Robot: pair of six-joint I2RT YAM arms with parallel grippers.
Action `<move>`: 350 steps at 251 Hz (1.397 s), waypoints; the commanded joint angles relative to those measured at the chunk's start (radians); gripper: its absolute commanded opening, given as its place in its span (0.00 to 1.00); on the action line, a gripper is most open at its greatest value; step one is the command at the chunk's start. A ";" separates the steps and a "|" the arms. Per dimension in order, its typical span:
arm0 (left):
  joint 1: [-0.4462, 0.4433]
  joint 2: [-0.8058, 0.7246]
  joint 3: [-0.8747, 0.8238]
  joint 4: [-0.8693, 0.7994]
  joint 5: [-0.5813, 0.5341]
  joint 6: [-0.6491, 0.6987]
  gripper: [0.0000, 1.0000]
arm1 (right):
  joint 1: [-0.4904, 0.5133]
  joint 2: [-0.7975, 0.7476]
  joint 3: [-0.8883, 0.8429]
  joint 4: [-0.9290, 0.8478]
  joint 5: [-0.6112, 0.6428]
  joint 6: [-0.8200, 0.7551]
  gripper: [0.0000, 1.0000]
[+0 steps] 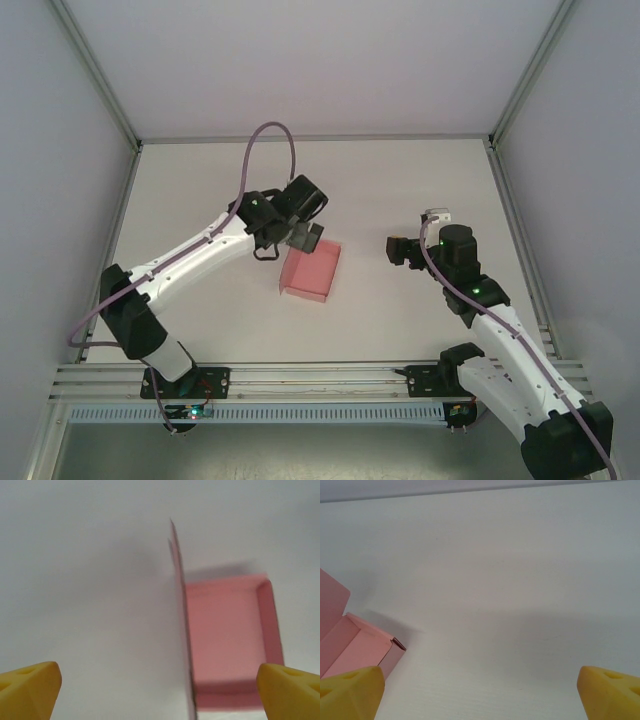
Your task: Assemble paper box
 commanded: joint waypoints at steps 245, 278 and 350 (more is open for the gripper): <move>0.164 0.240 0.178 -0.101 0.541 1.360 0.00 | -0.020 0.099 -0.032 0.115 -0.304 -0.124 0.98; 0.164 0.265 0.195 -0.076 0.548 1.353 0.03 | -0.020 0.121 -0.030 0.113 -0.299 -0.135 0.98; 0.168 0.205 0.179 0.009 0.444 1.182 0.77 | -0.018 0.138 -0.013 0.108 -0.317 -0.153 0.98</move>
